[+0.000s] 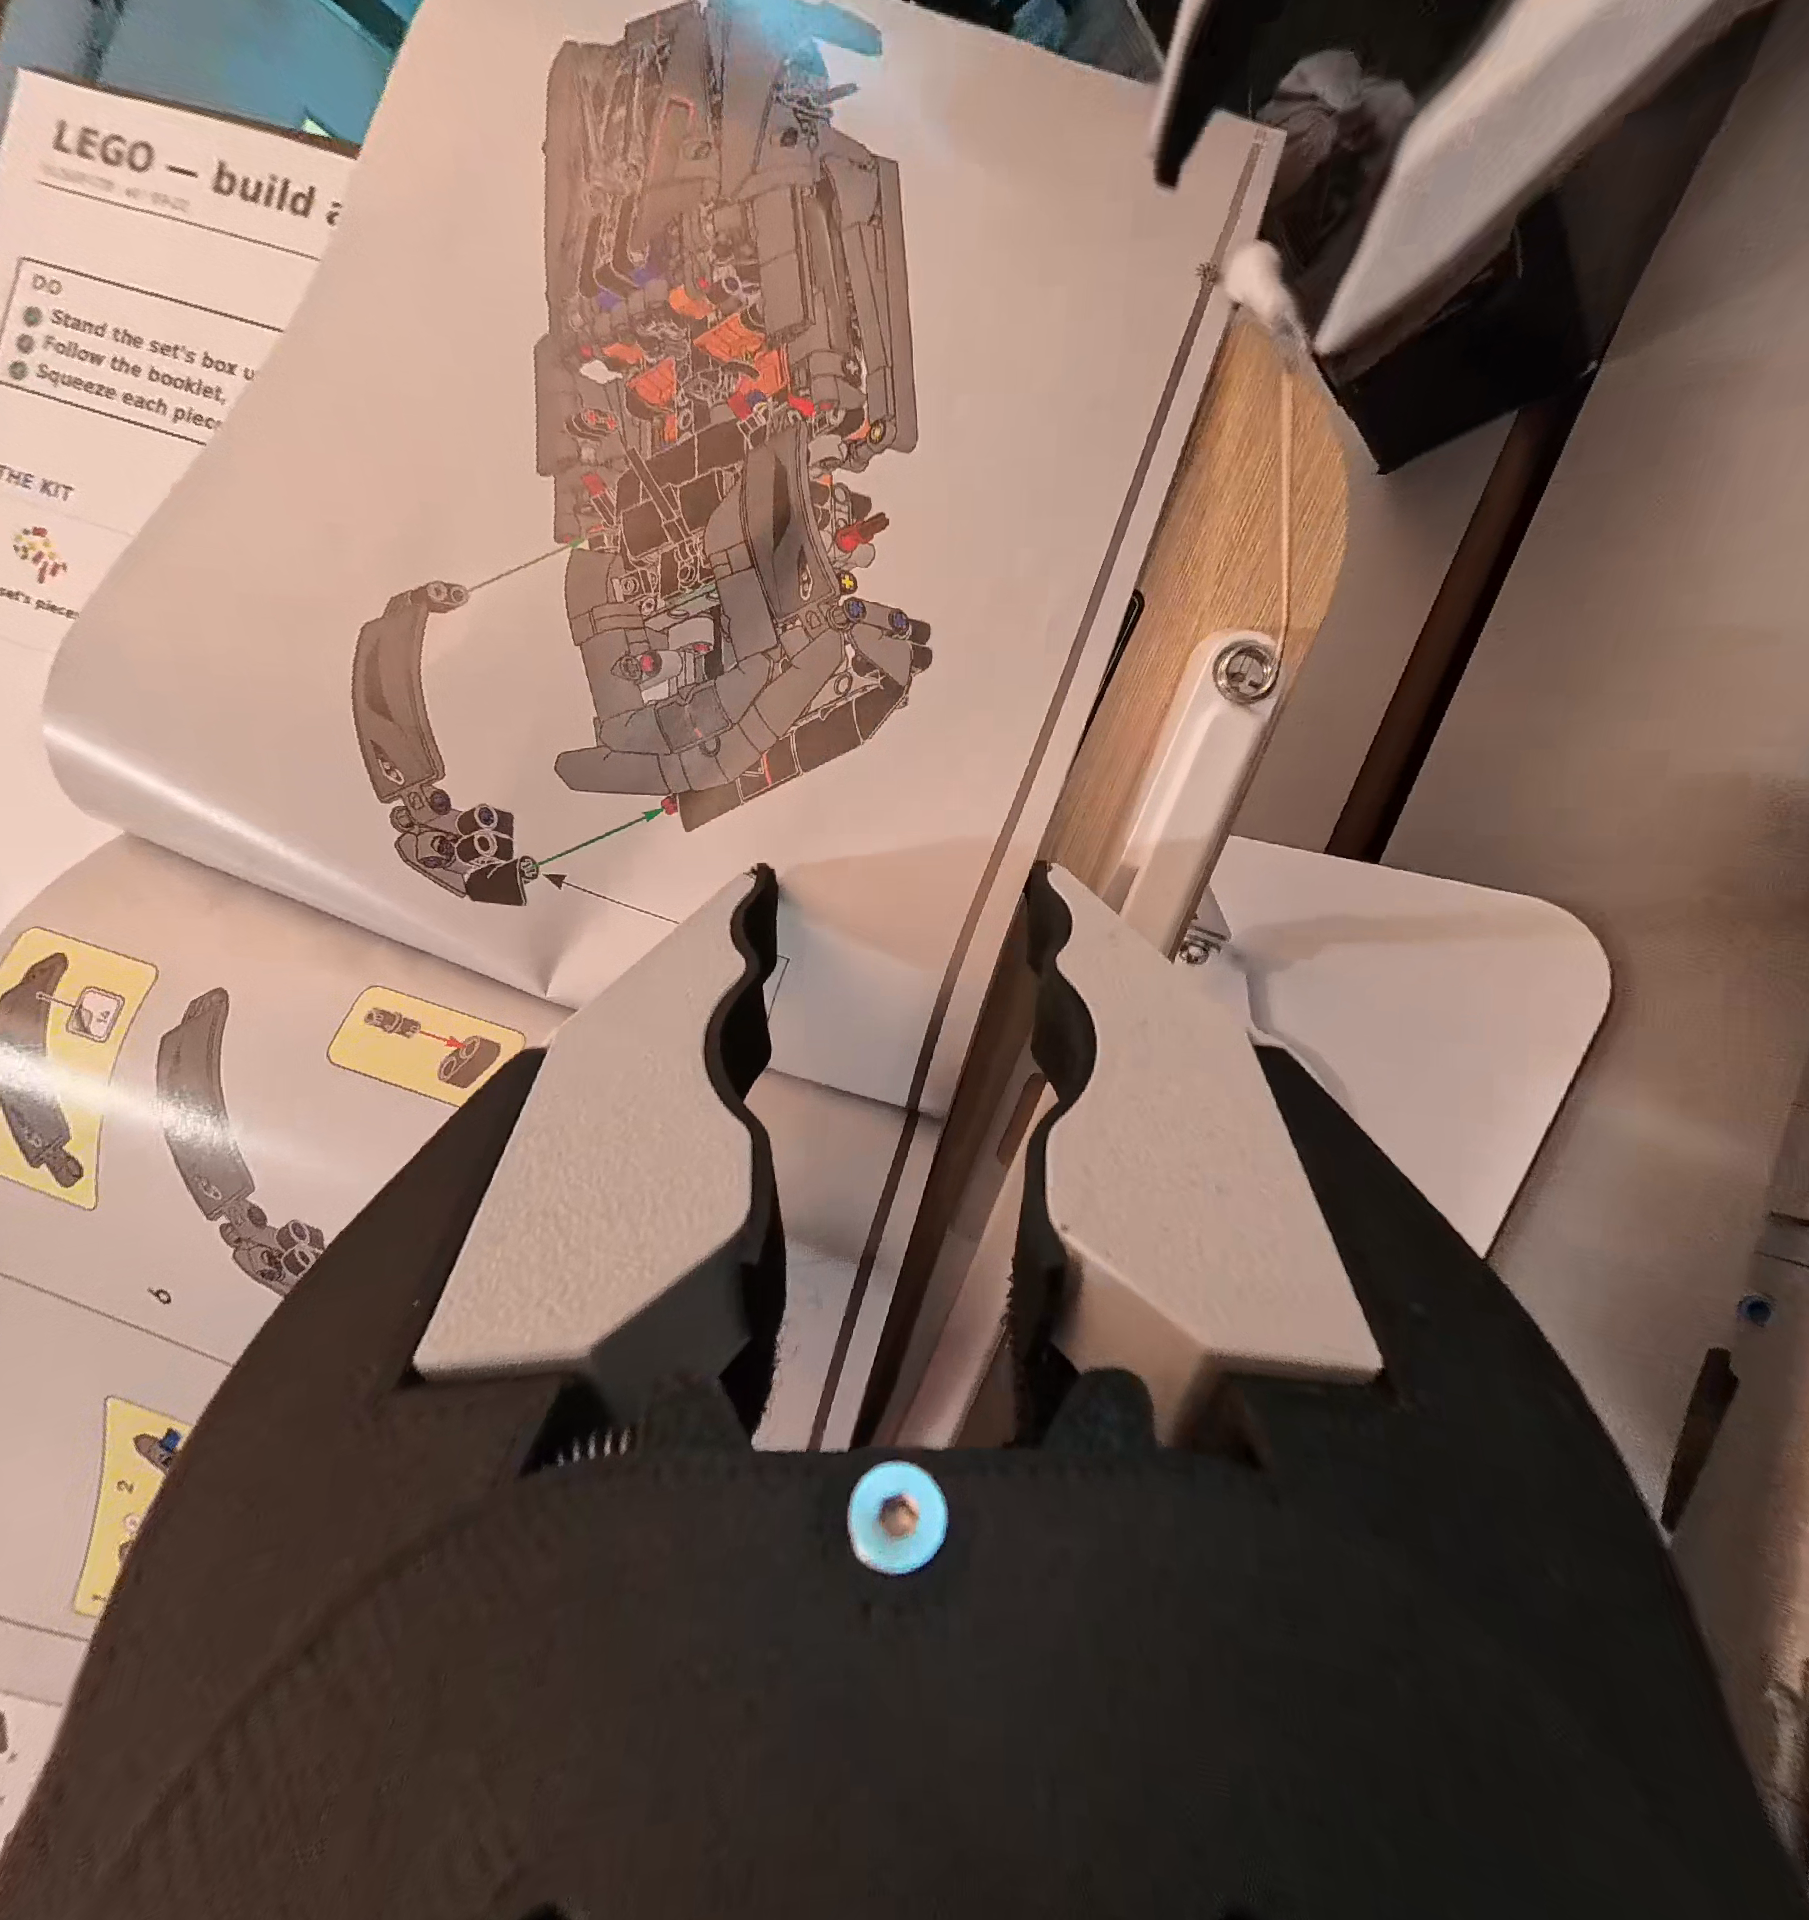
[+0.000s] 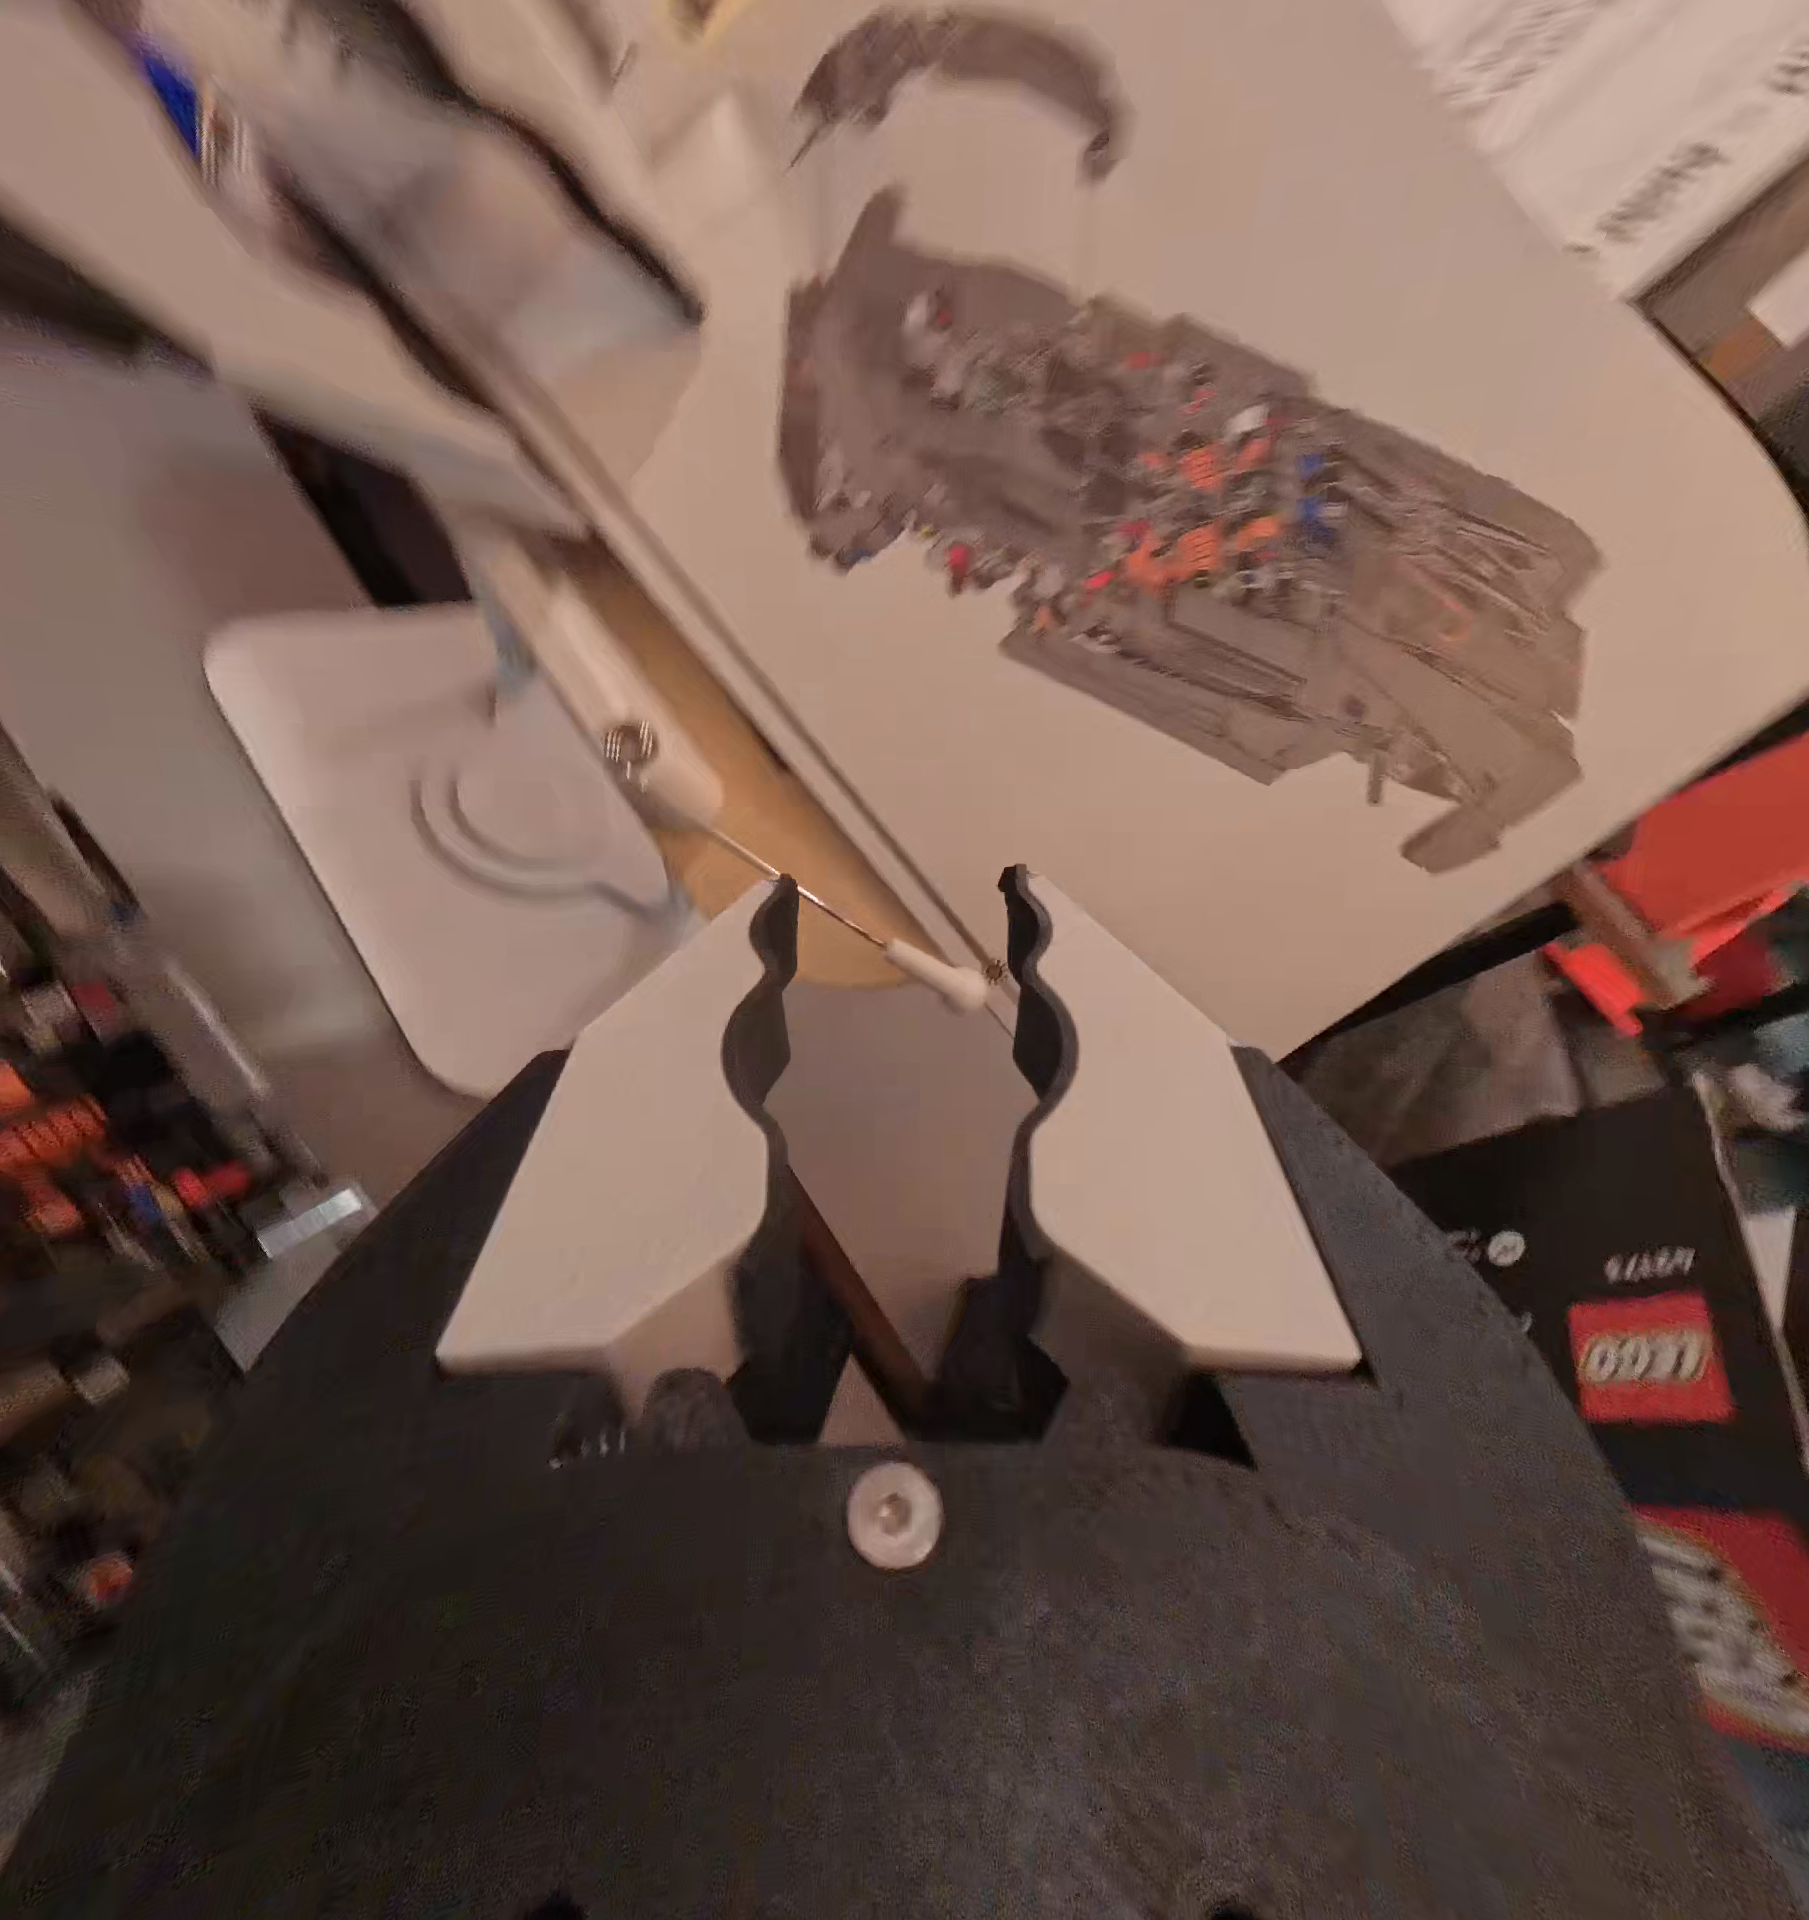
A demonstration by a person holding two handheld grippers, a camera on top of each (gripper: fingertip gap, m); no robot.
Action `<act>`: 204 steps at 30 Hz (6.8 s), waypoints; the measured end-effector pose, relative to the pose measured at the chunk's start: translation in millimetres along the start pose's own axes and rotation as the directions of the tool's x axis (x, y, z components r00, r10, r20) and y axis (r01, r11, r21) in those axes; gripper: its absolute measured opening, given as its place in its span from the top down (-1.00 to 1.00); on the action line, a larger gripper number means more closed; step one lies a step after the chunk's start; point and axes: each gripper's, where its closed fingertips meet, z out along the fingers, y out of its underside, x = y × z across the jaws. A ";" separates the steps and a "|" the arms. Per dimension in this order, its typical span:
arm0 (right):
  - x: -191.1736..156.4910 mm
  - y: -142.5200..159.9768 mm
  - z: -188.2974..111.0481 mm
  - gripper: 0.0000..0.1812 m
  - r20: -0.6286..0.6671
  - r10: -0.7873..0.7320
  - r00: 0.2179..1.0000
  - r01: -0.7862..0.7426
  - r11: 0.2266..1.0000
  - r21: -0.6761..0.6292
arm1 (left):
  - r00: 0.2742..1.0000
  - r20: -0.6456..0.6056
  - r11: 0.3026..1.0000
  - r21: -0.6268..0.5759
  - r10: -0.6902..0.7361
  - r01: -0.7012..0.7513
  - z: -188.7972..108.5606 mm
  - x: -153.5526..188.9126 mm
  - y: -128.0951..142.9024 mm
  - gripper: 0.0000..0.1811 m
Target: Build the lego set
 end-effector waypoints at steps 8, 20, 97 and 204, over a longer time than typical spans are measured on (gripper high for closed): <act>-16.0 15.4 11.0 1.00 0.056 -0.203 0.978 0.207 0.975 -0.081 | 0.997 -0.048 0.990 0.118 -0.066 0.071 -10.7 -5.3 -9.7 0.46; 77.7 -33.0 28.3 -0.24 -0.146 0.145 0.979 -0.141 0.989 0.039 | 0.996 -0.092 0.999 0.046 -0.011 0.016 -1.0 3.8 4.2 0.47; -29.0 -90.2 57.6 0.46 0.156 0.077 0.985 -0.081 0.997 0.017 | 0.333 -0.133 0.209 0.553 -0.934 0.807 -108.5 -89.9 158.1 1.00; -31.9 -46.5 -48.6 0.74 -0.023 0.053 0.998 -0.054 0.997 -0.047 | 0.778 0.000 0.737 -0.320 -0.628 0.595 -241.2 -13.6 318.9 0.47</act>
